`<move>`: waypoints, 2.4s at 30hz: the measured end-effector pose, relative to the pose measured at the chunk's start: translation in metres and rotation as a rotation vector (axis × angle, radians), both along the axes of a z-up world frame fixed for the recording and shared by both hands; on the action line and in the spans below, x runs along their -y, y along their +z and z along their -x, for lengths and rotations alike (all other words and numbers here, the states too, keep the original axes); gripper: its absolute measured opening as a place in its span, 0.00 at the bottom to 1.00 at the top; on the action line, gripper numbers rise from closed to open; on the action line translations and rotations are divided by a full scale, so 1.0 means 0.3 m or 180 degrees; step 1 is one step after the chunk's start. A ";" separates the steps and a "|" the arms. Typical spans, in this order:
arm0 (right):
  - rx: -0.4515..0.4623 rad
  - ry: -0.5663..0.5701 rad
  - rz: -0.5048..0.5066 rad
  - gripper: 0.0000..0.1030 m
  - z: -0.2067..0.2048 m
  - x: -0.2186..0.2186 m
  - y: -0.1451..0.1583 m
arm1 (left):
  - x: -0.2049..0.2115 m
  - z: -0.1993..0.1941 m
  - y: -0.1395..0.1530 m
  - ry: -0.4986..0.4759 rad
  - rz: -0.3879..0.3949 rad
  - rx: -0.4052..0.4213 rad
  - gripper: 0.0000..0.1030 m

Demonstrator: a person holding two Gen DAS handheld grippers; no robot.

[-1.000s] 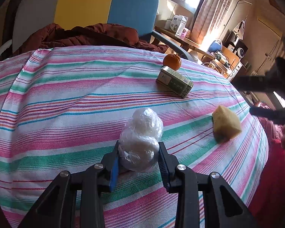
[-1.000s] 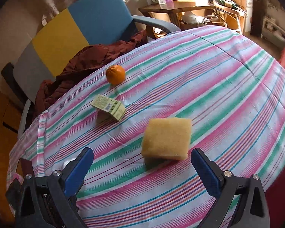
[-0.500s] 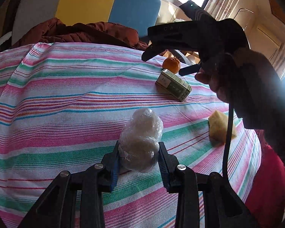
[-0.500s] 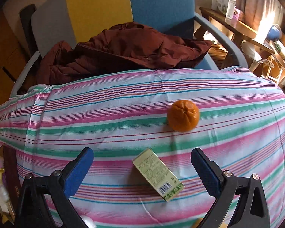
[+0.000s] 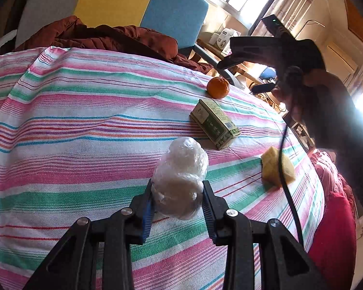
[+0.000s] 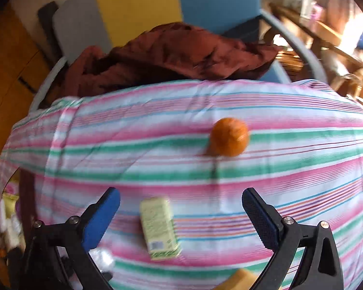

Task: Organize objects
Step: 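Hold the white bag with the left gripper while the right grasps the orange, then carry the white bag and orange over the gold tray and release both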

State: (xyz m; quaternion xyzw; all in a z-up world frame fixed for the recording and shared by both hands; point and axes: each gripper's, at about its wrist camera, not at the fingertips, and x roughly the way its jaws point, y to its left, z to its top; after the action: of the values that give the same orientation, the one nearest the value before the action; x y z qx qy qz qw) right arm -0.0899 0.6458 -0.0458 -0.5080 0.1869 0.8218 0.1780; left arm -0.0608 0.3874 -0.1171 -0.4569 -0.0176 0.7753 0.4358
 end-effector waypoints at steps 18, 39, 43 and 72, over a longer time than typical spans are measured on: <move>0.0413 -0.0281 -0.0302 0.48 0.149 -0.086 -0.146 | -0.002 0.012 -0.012 0.0000 -0.0036 0.0029 0.35; -0.0312 -0.0014 -0.0116 0.48 -0.400 0.476 0.041 | 0.302 -0.133 0.227 0.0198 0.0168 -0.0472 0.33; -0.0403 0.0046 -0.0020 0.48 -0.398 0.560 0.037 | 0.385 -0.145 0.301 0.0346 0.0145 -0.0650 0.33; -0.0610 0.1105 0.0154 0.48 -0.176 1.186 0.074 | 1.079 -0.052 0.378 0.1556 -0.0005 -0.0569 0.33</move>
State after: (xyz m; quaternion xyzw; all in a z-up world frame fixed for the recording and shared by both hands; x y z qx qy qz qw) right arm -0.0372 0.2900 -0.0235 -0.4562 0.1323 0.8800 0.0027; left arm -0.0454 0.0638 -0.0036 -0.3684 -0.0895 0.8949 0.2356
